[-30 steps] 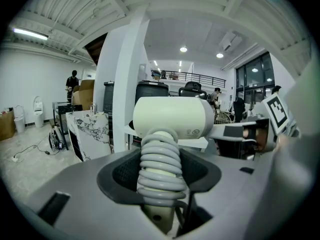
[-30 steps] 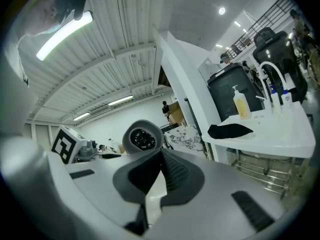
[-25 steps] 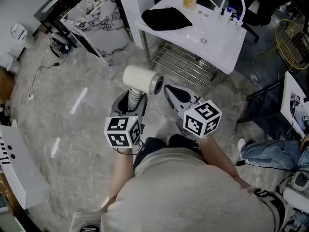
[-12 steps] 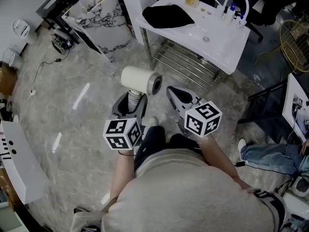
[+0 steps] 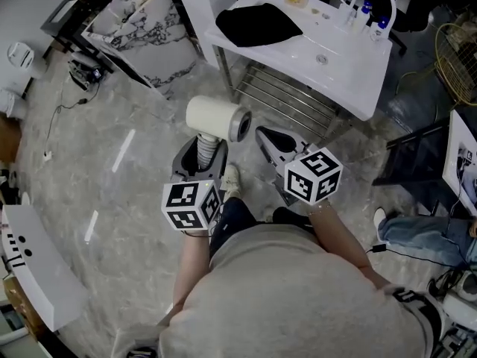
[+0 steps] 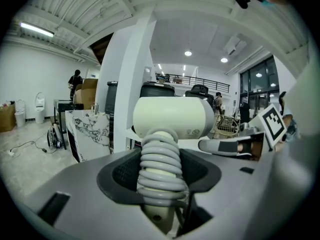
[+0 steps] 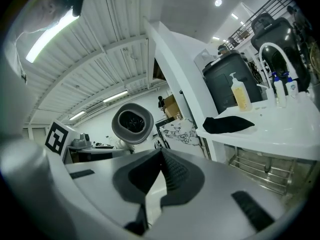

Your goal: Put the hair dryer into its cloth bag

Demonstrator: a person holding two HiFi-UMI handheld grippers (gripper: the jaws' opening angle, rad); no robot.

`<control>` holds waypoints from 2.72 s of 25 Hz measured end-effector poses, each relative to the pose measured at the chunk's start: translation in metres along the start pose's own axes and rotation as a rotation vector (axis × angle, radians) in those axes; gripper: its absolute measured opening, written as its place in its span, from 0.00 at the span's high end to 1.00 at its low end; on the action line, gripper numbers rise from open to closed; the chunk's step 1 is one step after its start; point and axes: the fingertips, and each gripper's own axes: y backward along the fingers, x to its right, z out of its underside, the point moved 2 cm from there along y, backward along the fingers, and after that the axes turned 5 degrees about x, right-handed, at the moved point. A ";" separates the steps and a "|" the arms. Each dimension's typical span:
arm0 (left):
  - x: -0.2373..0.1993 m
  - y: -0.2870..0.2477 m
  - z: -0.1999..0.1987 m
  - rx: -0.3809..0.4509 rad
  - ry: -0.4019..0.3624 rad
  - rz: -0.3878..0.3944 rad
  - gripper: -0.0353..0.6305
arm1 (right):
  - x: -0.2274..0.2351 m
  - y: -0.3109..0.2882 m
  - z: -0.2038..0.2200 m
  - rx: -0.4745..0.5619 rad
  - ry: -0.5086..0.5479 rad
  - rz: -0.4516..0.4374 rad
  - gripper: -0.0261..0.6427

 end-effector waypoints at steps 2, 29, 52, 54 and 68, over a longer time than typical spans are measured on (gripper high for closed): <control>-0.017 -0.017 -0.009 0.000 0.003 0.021 0.60 | 0.008 -0.022 -0.008 0.004 0.003 0.017 0.96; -0.196 -0.168 -0.071 -0.061 0.009 0.236 0.60 | 0.061 -0.228 -0.062 0.022 0.012 0.211 0.96; -0.237 -0.331 -0.090 -0.158 0.004 0.210 0.60 | 0.212 -0.326 -0.110 -0.032 0.004 0.236 0.96; -0.243 -0.351 -0.098 -0.158 -0.003 0.196 0.60 | 0.231 -0.340 -0.117 -0.042 0.007 0.229 0.96; -0.247 -0.455 -0.128 -0.187 -0.060 0.182 0.60 | 0.329 -0.381 -0.145 -0.089 0.003 0.209 0.96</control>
